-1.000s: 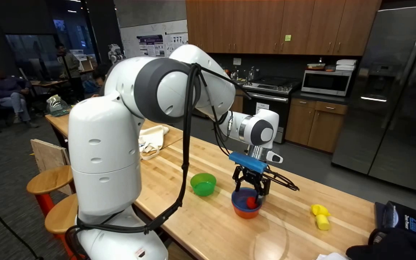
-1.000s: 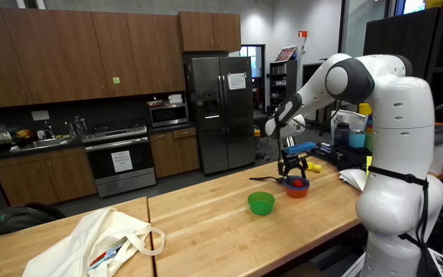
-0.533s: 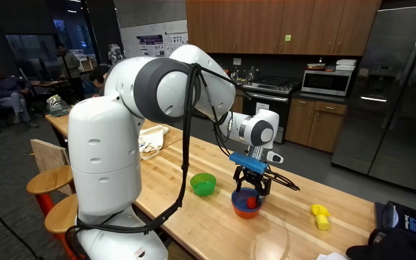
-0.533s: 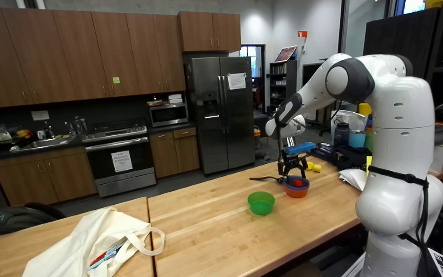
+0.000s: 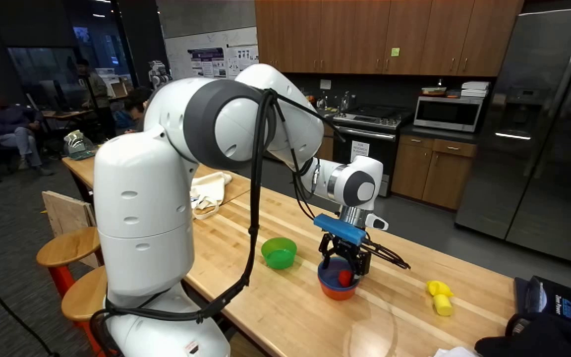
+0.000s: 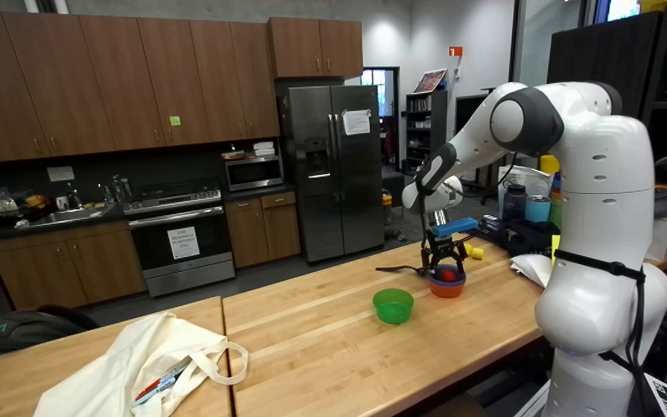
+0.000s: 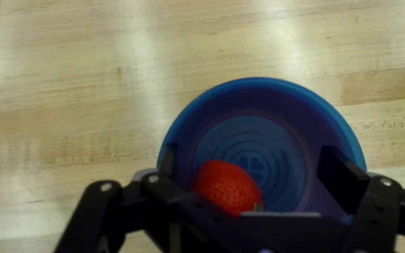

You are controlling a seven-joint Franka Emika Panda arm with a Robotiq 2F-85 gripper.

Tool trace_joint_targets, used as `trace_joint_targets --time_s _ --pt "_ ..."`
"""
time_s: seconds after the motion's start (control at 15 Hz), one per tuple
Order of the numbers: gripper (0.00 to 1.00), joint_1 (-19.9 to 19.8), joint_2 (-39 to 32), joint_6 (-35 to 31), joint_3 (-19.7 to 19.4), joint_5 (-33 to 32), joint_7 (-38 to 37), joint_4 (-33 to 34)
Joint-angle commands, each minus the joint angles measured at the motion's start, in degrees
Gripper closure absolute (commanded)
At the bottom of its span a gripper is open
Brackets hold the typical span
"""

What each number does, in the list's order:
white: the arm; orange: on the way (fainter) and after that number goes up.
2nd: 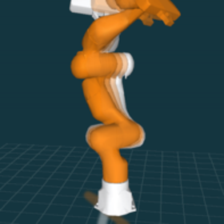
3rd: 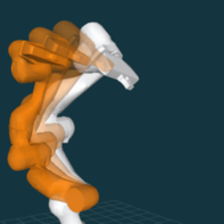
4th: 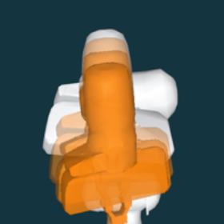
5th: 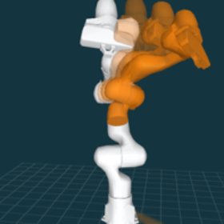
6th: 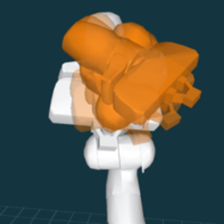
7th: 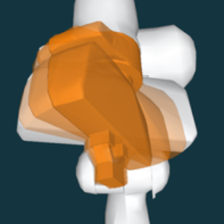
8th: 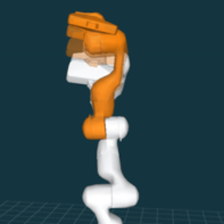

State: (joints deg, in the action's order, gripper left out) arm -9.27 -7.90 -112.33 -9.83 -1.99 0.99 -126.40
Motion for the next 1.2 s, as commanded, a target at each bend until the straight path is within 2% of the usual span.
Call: trace_joint_targets --time_s 0.0,0.4,0.53,0.8,0.93,1.13 --pt "0.00 -0.7 0.8 -0.9 -0.3 0.0 0.8 -1.4" --pt "0.00 -1.4 -0.7 0.1 -0.7 0.6 0.4 0.5" --pt "0.00 -2.0 -2.3 5.4 -0.9 3.0 -0.9 3.3" --pt "0.00 -2.5 -3.9 8.7 -1.3 4.2 -1.6 6.0" --pt "0.00 -2.4 -3.9 7.9 -1.3 3.2 -2.1 6.1" --pt "0.00 -1.2 -3.1 4.7 -1.3 -2.1 -4.6 5.2"
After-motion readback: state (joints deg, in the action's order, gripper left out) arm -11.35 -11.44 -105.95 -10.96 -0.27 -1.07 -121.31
